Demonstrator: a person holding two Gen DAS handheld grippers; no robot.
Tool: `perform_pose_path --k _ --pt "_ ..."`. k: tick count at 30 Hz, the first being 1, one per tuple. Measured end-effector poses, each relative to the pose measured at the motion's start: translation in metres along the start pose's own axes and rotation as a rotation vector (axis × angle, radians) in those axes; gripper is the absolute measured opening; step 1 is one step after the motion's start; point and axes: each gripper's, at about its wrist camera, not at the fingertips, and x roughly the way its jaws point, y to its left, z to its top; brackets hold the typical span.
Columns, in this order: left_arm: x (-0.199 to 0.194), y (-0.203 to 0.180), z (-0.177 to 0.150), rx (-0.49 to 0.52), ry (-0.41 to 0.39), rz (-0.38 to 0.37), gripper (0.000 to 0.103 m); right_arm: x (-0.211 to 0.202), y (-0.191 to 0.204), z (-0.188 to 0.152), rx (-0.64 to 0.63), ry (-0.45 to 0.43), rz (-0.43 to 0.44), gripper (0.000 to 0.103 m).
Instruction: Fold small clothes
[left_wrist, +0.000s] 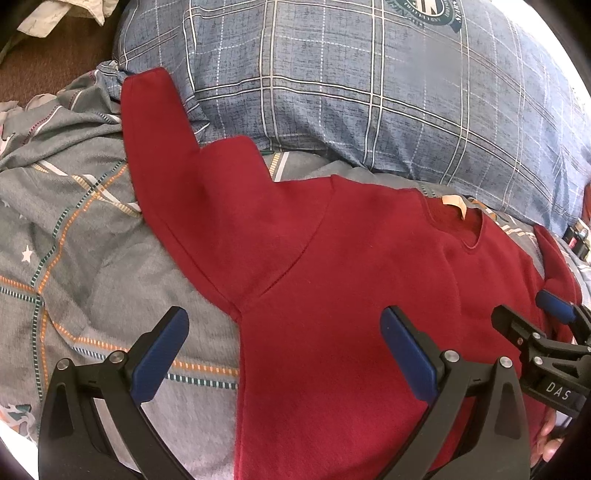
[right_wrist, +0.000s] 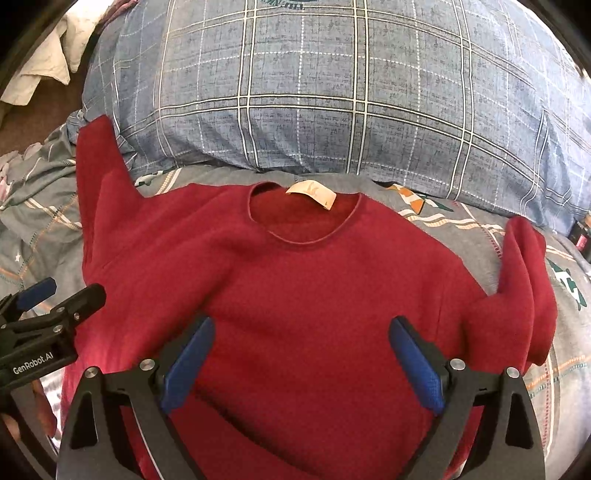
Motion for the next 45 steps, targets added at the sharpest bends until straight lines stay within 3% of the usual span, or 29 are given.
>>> perform_pose_path --k 45 --pt "0.018 0.01 0.017 -0.006 0.017 0.004 0.103 0.028 0.01 0.017 0.006 0.017 -0.003 0.096"
